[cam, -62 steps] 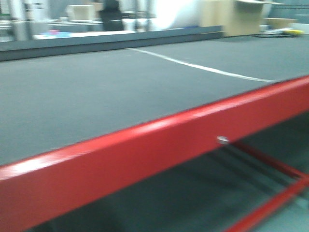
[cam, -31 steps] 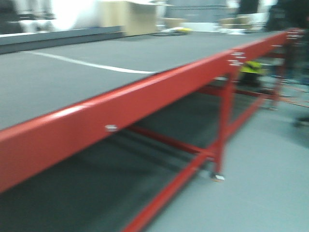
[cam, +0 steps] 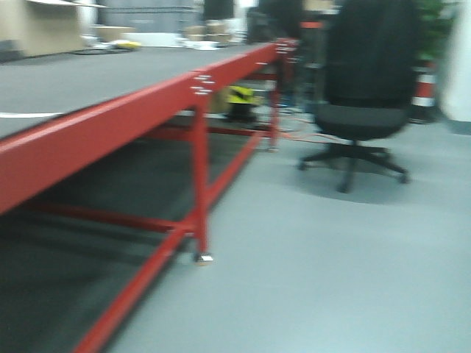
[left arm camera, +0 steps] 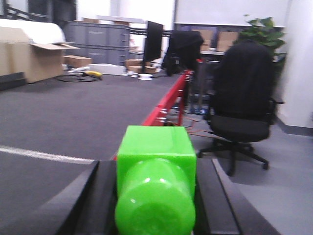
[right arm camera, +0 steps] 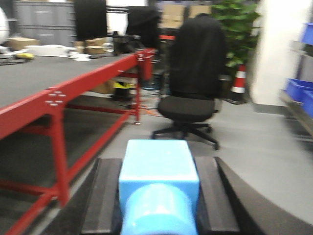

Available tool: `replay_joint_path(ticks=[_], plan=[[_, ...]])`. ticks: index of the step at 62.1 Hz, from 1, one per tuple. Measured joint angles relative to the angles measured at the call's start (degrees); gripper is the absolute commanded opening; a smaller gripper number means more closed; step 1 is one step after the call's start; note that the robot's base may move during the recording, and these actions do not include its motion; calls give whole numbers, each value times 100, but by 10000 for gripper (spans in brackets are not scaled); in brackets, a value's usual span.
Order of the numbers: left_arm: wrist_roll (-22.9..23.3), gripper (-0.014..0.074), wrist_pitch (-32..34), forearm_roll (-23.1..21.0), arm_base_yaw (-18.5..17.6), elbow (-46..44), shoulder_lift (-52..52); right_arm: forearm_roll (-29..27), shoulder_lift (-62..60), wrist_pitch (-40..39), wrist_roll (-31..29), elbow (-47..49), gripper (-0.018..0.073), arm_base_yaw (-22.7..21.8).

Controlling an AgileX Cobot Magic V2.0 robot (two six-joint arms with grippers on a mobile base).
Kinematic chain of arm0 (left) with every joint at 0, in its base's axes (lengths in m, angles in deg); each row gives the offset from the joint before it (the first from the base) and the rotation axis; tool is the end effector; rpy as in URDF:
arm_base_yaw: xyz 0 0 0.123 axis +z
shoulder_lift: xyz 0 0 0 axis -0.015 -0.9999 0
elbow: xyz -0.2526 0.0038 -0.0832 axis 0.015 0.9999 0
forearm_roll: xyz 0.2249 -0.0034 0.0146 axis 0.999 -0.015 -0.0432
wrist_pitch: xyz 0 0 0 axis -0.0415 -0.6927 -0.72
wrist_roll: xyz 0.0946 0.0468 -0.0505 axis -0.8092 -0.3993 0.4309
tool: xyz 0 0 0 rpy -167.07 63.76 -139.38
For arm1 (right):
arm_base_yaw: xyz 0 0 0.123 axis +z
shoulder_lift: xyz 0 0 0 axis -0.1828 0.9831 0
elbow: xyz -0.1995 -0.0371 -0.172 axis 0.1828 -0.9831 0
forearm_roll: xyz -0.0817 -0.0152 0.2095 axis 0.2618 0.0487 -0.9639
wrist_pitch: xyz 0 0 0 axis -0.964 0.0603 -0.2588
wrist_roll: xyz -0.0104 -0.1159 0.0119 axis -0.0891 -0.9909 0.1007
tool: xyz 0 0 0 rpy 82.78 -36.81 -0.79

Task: Grab block from conveyor and place in blue bin
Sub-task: 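Hold both blocks and drive the base away from the conveyor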

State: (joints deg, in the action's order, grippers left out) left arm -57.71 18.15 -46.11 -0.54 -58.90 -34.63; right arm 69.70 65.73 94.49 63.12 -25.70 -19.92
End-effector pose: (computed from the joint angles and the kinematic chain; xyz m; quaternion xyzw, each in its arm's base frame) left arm 0.0604 -0.0015 0.3142 -0.0006 0.6748 -0.0188 0.7378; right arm 0.0876 -0.0111 0.3148 0.0574 0.7054 -0.0382 0.7055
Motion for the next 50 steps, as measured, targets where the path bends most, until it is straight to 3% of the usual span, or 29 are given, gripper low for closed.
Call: replay_joint_path(ticks=[50], plan=[[0, -111, 10, 0, 0, 10, 0, 0, -23, 0, 0, 0, -162, 0]])
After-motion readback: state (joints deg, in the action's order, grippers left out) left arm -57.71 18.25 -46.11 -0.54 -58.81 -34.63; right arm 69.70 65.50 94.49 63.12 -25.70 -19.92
